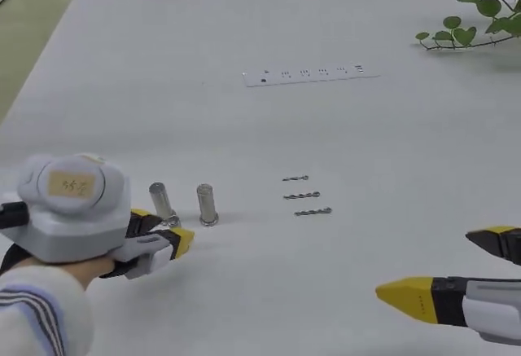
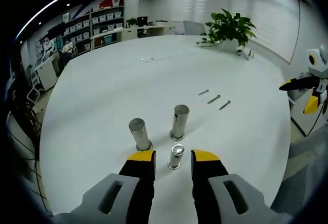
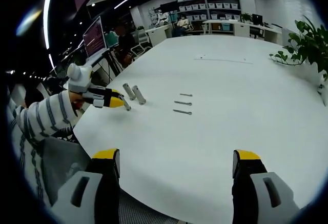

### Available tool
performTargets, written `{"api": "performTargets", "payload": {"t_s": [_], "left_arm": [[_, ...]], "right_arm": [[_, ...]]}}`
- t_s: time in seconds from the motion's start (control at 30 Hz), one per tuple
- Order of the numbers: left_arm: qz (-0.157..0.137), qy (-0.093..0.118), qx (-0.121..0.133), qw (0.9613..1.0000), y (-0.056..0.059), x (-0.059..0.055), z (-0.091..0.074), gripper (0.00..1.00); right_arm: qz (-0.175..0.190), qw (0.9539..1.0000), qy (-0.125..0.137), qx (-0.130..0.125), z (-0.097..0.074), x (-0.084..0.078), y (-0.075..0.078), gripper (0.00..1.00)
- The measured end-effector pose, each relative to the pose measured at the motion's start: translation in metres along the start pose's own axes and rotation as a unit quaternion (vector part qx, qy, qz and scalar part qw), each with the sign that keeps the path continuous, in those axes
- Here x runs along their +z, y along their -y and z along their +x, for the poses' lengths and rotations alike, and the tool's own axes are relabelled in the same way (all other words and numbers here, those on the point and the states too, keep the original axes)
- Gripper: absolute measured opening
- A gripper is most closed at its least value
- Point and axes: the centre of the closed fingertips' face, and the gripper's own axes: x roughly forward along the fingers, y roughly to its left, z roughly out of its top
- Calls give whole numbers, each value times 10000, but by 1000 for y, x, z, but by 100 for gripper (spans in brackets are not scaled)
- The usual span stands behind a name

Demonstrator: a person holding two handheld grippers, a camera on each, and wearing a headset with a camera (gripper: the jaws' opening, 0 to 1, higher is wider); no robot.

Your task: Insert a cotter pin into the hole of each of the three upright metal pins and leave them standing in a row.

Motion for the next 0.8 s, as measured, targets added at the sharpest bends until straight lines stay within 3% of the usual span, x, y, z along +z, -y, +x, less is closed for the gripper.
{"api": "performTargets", "payload": {"t_s": [0.5, 0.8], "left_arm": [[14, -14, -58, 10000, 1, 2, 6, 7], [93, 37, -17, 9999, 0, 3, 8, 6]], "right_arm": [[33, 10000, -28, 31, 4, -1, 3, 89], [30, 10000, -11, 55, 5, -1, 1, 88]]}}
